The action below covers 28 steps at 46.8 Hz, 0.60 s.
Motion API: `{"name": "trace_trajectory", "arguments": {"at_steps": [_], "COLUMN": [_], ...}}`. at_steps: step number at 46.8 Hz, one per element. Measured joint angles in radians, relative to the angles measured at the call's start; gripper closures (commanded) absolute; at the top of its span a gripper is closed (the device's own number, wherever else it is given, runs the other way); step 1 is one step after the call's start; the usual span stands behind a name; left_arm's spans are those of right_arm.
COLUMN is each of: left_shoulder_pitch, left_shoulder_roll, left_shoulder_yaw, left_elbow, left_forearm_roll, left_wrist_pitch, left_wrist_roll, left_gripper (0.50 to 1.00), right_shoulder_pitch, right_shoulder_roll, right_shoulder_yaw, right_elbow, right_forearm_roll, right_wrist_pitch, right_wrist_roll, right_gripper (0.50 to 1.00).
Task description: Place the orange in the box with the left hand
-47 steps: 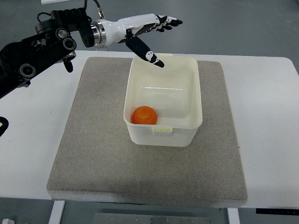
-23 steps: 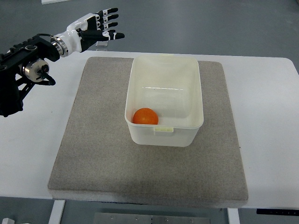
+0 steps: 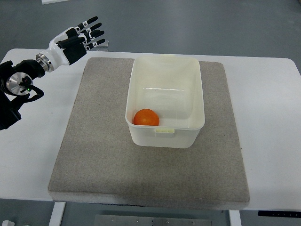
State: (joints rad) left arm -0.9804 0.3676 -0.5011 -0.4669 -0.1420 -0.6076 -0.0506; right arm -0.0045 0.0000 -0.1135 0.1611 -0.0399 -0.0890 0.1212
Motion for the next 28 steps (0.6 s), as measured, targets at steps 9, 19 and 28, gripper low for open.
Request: {"name": "trace_trajectory", "arguments": {"at_steps": [9,19,28], "left_shoulder_pitch": [0.009,0.038,0.069], "left_shoulder_roll": [0.002,0.023,0.024], "left_shoulder_yaw": [-0.006,-0.099,-0.125], "left_elbow": [0.002,0.001,0.001], "left_forearm_roll": [-0.175,-0.199,-0.199], "left_wrist_pitch": [-0.004,-0.004,-0.004], "left_wrist_roll": [0.135,0.147,0.147], "left_gripper": [0.506,0.506,0.506], "right_shoulder_pitch": [0.000,0.000,-0.002], "right_shoulder_roll": [0.000,0.000,0.000], "right_shoulder_yaw": [0.000,0.000,-0.002], "right_elbow": [0.000,0.010,0.014], "right_forearm_roll": [0.000,0.004,0.004], "right_wrist_pitch": [0.000,0.002,0.002], "right_wrist_roll": [0.000,0.000,0.000], "right_gripper": [0.568,0.568,0.568]}}
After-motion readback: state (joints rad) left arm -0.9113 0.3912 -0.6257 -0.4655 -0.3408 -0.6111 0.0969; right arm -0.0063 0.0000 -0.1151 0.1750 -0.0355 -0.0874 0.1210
